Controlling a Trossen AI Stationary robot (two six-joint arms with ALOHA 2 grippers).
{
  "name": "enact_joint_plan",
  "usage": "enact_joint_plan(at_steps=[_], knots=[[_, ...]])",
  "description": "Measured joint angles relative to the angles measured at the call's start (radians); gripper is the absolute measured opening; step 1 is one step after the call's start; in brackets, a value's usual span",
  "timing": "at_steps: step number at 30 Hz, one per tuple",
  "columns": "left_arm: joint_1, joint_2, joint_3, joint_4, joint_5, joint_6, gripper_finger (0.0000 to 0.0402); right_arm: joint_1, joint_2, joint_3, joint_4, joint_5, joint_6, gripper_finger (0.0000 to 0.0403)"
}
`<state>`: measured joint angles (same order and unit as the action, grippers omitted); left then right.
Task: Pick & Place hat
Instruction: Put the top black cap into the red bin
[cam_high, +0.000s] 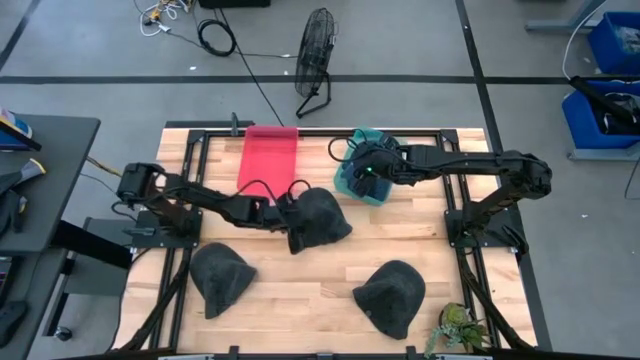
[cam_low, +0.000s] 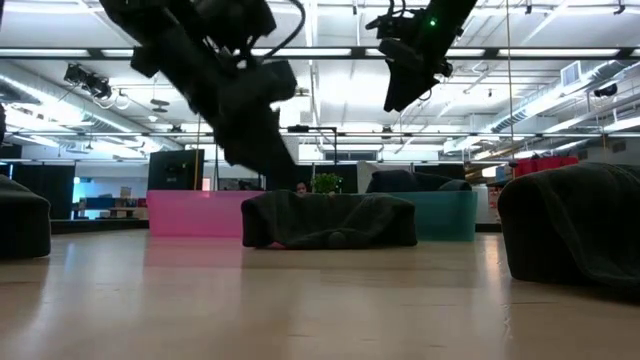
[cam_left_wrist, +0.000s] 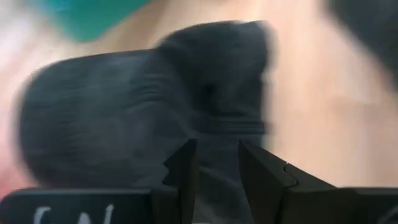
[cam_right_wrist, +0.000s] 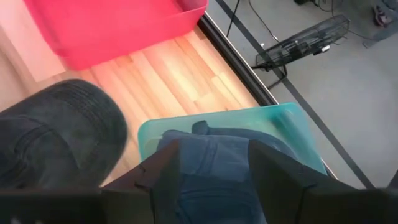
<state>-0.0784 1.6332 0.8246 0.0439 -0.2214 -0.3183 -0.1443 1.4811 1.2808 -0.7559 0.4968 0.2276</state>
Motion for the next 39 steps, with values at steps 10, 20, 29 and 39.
enact_joint_plan(at_steps=[10, 20, 29, 39], knots=[[-0.015, 0.037, 0.0, -0.013, -0.178, -0.014, 0.0117, 0.036, 0.0, 0.0, 0.0, -0.019, 0.026, 0.0192], [-0.022, -0.013, 0.001, 0.032, -0.229, 0.174, 0.0116, 0.044, 0.0, 0.0, 0.0, -0.017, 0.018, 0.0192], [0.046, 0.07, 0.0, -0.035, -0.159, 0.105, 0.0116, 0.043, 0.001, 0.0, 0.0, -0.016, 0.018, 0.0192], [0.041, 0.077, 0.001, -0.012, -0.155, 0.135, 0.0026, 0.043, 0.001, 0.0, 0.003, -0.015, 0.017, 0.0192]])
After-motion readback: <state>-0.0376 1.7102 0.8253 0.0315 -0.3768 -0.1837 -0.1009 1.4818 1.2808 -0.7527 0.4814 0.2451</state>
